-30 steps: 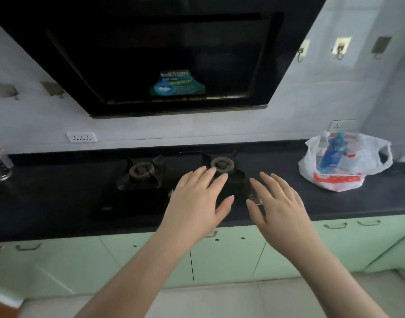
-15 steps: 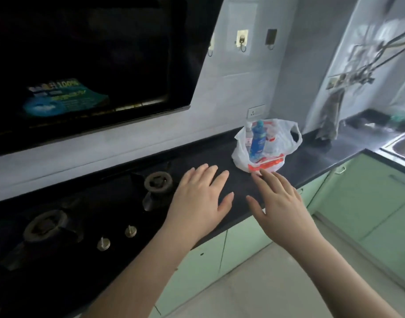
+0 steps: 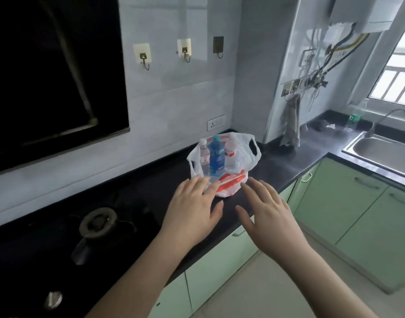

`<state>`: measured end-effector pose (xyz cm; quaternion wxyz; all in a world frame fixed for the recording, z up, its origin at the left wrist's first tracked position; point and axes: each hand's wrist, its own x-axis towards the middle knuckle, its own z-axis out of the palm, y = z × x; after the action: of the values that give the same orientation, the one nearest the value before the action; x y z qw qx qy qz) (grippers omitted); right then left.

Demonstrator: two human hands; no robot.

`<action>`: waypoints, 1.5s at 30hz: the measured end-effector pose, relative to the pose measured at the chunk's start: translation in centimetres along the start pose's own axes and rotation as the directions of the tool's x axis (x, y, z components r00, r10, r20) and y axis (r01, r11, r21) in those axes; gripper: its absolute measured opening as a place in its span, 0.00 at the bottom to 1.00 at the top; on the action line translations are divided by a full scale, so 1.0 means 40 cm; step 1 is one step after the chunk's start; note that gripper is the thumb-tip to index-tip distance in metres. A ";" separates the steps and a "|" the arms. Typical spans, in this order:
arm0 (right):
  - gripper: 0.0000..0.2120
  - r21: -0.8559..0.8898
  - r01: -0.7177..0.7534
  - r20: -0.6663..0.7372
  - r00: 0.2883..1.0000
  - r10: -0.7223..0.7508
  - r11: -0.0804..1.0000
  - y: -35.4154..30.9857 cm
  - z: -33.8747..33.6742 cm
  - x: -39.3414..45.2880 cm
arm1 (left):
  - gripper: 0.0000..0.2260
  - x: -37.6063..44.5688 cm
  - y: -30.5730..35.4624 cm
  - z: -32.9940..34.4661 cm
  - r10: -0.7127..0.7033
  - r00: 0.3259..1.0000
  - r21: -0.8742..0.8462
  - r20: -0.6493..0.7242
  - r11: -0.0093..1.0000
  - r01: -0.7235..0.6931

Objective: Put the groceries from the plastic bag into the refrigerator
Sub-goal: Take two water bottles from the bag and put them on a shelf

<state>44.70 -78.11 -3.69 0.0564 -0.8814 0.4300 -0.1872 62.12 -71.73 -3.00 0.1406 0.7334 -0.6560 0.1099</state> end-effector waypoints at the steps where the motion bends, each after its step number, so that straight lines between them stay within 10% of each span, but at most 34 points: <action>1: 0.28 0.003 0.002 0.011 1.000 -0.002 1.000 0.031 -0.001 0.019 | 0.25 0.030 0.013 0.020 -0.001 1.000 -0.014 0.012 1.000 0.001; 45: 0.39 0.020 0.101 0.267 0.958 -0.102 0.995 0.409 0.373 0.851 | 0.34 0.638 -0.216 0.585 -0.375 0.887 0.094 0.270 0.927 0.363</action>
<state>57.36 -115.73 -12.15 0.1072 -0.9193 0.3721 -0.0705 73.11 -102.82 -16.62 0.0487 0.8554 -0.5156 -0.0112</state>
